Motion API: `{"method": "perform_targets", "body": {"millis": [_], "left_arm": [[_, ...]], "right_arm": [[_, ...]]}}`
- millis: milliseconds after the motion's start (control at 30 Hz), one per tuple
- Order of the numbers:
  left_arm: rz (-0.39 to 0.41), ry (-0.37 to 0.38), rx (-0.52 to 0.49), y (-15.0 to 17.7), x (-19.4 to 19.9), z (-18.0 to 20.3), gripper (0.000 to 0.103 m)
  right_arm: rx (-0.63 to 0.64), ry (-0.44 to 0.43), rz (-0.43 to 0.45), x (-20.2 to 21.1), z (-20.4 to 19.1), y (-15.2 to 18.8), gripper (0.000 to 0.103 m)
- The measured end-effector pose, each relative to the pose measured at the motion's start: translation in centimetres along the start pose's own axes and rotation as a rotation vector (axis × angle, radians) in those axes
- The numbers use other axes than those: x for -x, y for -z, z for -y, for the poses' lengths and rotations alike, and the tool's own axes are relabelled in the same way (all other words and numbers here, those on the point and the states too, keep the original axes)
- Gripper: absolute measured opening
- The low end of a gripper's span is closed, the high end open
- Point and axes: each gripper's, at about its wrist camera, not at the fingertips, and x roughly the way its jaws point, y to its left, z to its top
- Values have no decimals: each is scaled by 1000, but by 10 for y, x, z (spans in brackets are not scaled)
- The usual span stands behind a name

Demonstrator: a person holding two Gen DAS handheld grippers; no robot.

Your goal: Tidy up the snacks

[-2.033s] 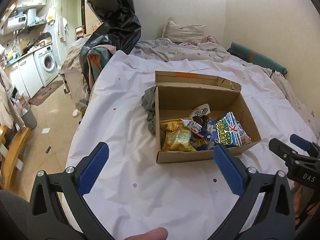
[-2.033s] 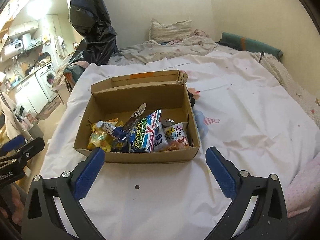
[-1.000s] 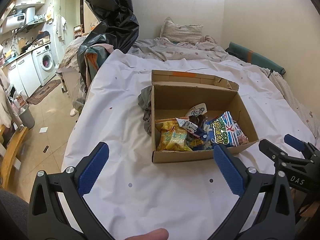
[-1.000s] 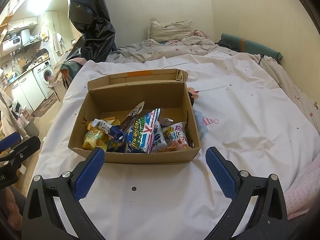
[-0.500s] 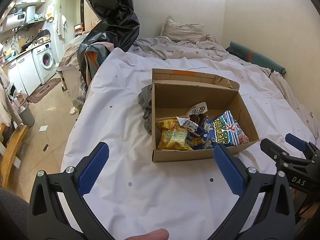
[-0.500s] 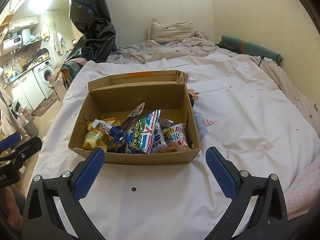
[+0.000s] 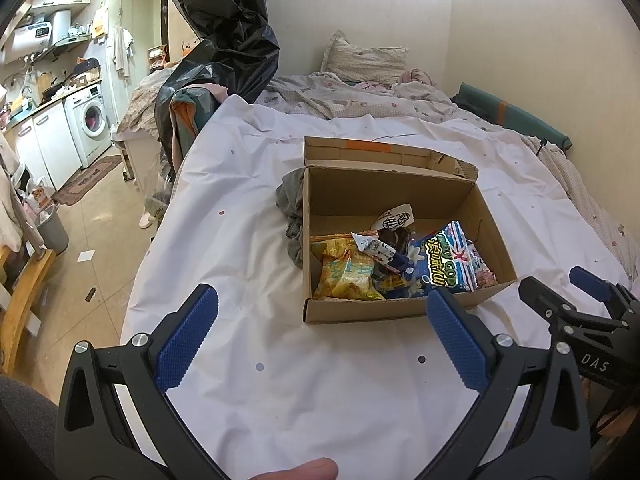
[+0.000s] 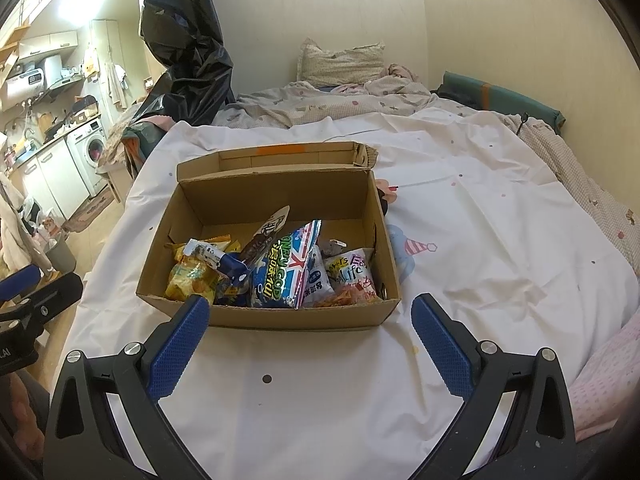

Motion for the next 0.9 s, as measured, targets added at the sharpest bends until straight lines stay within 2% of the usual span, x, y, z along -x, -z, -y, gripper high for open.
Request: {"method": "perform_targets", "body": {"millis": [900], "left_arm": [[-5,2,6,1,-1,-3,103]], "right_arm": [[-7,-3,2,-1,1,0,103]]}}
